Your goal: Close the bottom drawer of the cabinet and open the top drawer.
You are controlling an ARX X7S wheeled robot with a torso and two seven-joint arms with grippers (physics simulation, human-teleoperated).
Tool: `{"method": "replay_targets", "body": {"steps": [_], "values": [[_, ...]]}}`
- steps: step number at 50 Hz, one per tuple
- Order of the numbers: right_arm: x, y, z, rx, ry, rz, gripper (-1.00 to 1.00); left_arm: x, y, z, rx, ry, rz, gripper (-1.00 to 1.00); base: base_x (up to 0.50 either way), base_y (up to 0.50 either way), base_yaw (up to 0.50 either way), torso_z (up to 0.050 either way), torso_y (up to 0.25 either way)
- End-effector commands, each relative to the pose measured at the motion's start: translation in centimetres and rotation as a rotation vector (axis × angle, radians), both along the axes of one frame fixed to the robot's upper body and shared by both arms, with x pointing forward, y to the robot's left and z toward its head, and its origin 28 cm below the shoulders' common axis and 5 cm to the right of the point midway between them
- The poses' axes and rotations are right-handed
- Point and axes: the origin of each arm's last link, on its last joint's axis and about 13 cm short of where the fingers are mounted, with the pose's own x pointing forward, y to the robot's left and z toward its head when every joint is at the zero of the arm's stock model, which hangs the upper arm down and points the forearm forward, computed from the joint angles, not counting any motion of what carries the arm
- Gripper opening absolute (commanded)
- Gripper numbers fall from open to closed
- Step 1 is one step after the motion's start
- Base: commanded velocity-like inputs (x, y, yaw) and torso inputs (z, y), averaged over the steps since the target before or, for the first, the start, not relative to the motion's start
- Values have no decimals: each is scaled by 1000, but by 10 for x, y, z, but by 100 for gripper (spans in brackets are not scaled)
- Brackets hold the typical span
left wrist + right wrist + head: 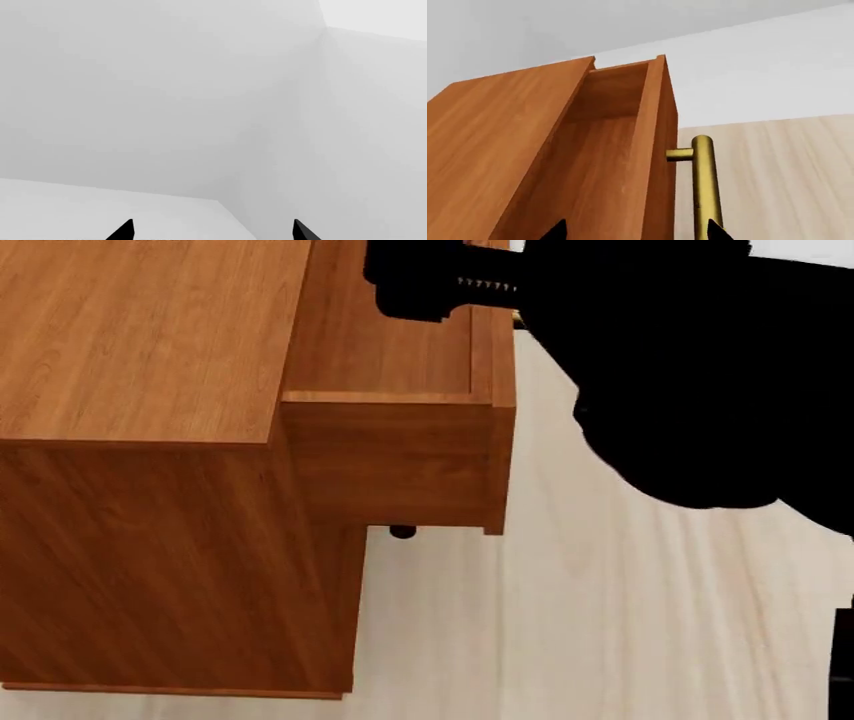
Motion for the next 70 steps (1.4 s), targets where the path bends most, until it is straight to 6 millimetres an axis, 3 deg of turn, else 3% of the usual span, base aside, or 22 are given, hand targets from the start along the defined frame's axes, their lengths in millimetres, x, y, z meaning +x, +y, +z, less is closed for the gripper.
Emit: {"method": "replay_targets", "body": {"steps": [1, 16, 38, 70], "values": [[11, -4, -13, -64, 100, -57, 100, 0, 0, 1, 0, 1, -1, 100, 0, 0, 0, 0, 0], [22, -30, -27, -130, 197, -237, 100, 0, 0, 1, 0, 1, 0, 100, 0, 0, 0, 0, 0], [25, -68, -25, -189, 216, -430, 100, 1, 0, 1, 3, 2, -3, 100, 2, 0, 0, 0, -2], [-23, -116, -1, -206, 206, -665, 100, -1, 0, 2, 5, -5, 3, 100, 0, 0, -4, 0, 8]]}}
